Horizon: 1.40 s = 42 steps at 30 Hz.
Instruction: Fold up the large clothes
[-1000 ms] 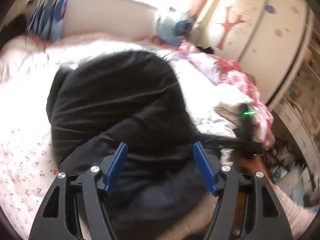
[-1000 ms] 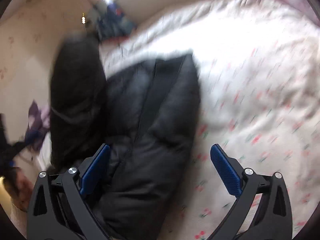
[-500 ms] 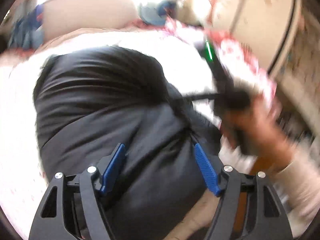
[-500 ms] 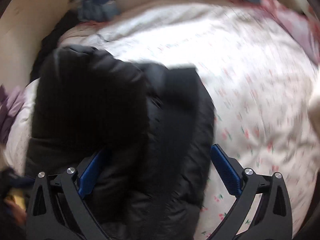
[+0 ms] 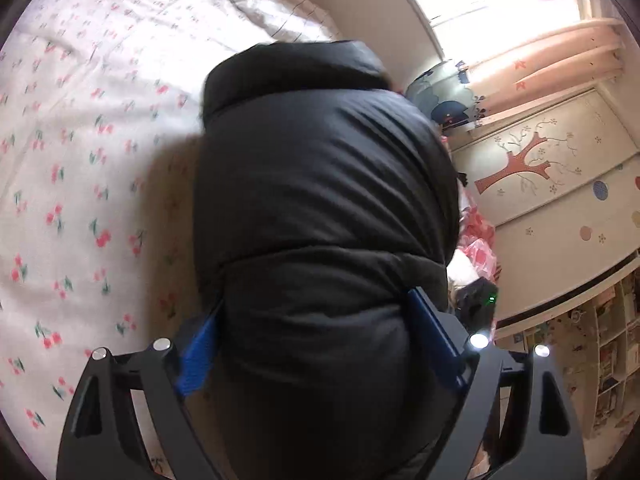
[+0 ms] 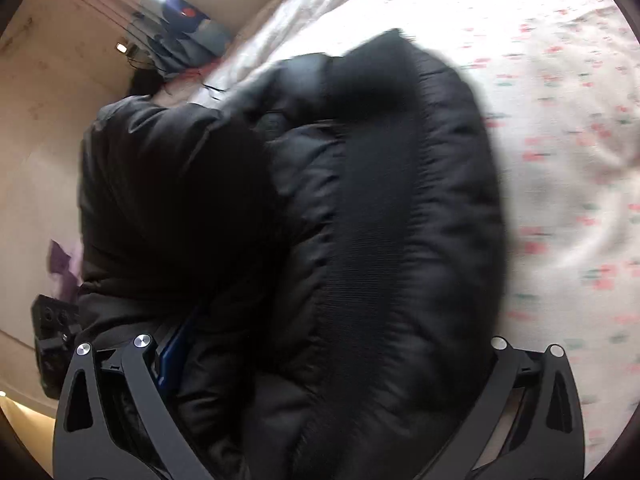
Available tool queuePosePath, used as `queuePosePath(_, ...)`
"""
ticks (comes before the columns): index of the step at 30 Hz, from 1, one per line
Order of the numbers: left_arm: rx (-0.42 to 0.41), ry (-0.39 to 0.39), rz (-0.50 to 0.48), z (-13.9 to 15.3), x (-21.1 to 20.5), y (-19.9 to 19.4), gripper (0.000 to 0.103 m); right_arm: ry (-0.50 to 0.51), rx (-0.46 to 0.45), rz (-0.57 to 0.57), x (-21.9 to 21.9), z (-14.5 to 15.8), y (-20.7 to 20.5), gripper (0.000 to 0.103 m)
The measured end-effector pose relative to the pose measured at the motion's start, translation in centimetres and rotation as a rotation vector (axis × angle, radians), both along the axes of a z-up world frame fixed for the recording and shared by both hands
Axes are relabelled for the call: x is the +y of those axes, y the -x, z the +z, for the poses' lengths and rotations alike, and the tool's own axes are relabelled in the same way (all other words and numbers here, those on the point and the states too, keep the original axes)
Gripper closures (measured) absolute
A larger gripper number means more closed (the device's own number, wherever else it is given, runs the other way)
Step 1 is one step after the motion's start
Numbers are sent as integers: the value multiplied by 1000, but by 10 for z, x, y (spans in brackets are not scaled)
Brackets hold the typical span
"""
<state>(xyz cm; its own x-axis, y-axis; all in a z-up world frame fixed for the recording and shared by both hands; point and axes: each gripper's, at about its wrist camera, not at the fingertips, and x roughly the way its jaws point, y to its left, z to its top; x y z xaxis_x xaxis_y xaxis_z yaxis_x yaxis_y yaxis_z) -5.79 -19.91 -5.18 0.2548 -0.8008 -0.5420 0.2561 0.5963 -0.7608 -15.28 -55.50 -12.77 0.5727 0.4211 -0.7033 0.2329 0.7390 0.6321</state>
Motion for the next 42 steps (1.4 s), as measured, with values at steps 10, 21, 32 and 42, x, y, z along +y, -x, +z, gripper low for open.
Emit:
queuePosePath(10, -166, -441, 88, 52, 118, -4, 18, -29, -4, 312, 159, -14, -54, 6)
queuePosePath(21, -405, -465, 72, 84, 72, 21, 18, 321, -67, 253, 143, 64, 0, 6)
queuePosePath(32, -409, -509, -83, 42, 35, 21, 18, 414, 37, 183, 139, 21, -81, 6)
queuePosePath(42, -278, -330, -29, 52, 60, 12, 18, 370, -83, 179, 130, 62, 18, 6)
